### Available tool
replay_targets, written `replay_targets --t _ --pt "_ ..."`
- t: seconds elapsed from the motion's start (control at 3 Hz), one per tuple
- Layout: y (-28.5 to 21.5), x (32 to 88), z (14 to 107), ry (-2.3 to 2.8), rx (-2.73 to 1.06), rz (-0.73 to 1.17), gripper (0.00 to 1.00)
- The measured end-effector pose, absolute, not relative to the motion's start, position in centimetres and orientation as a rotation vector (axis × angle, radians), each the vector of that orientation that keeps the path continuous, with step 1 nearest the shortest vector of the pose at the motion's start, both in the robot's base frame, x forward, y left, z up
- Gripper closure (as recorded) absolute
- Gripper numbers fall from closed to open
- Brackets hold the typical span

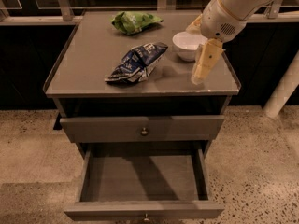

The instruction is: Place blue chip bag into middle drawer

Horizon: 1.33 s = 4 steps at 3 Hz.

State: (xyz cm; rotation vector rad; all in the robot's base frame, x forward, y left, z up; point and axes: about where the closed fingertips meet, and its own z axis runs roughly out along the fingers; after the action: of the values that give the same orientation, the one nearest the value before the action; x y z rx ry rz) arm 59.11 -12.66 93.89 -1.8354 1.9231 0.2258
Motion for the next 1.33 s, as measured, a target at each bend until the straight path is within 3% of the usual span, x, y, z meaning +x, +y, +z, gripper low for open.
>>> replay_targets --t 1.33 --pt "-8.7 67.9 90.2 1.804 -1.691 0.418 0.0"
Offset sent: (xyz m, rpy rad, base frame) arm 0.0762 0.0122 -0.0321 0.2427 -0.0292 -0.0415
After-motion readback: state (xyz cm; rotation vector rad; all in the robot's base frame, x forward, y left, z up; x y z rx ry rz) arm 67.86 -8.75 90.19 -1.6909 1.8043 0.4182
